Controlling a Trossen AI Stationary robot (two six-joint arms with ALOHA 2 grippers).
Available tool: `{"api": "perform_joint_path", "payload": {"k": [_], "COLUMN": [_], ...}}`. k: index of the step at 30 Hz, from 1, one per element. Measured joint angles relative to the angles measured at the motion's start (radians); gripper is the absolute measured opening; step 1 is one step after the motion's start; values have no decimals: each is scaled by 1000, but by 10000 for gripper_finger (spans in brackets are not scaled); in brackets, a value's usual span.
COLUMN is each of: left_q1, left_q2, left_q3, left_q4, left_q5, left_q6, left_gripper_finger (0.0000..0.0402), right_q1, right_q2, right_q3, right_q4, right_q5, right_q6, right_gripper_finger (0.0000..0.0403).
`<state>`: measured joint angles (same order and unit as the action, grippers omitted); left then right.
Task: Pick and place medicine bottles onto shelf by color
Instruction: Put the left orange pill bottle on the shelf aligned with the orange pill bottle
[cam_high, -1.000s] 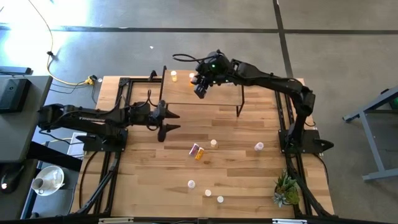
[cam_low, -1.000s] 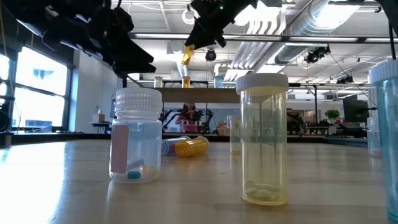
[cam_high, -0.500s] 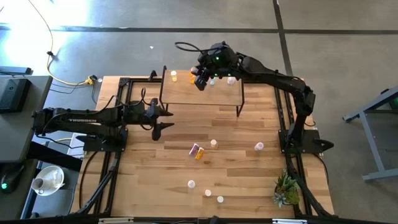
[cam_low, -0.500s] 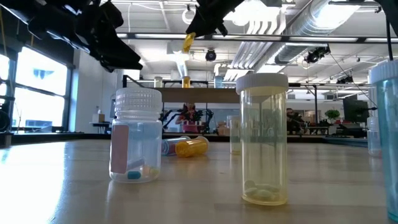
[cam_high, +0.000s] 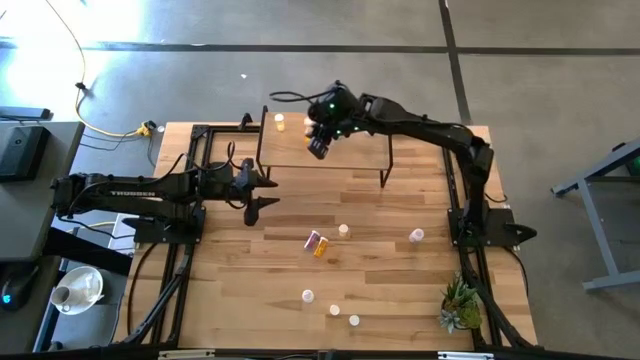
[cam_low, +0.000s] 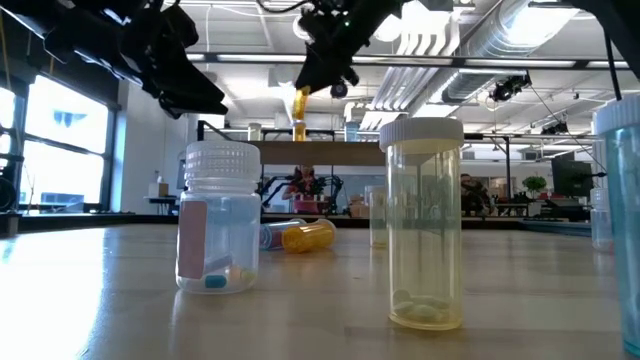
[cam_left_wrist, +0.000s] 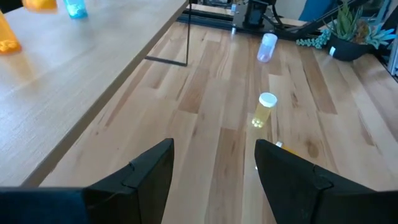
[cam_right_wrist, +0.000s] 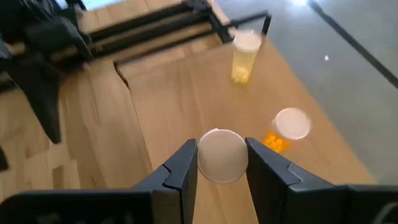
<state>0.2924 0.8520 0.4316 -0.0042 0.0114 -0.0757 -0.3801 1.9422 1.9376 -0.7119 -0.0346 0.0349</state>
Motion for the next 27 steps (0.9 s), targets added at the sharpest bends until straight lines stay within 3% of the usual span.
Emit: {"api": "perform_joint_path", "payload": {"k": [27], "left_q1": [0], "left_q2": [1], "left_q3": [0], "left_q4": [-30], "left_q5": [3], "left_q6": [0], "left_gripper_finger": [215], "right_q1": [12], "right_q2": [90], "right_q3": [-1], "right_q4": [2], "right_q5": [15], "right_q6": [-104], "right_gripper_finger": [101]}}
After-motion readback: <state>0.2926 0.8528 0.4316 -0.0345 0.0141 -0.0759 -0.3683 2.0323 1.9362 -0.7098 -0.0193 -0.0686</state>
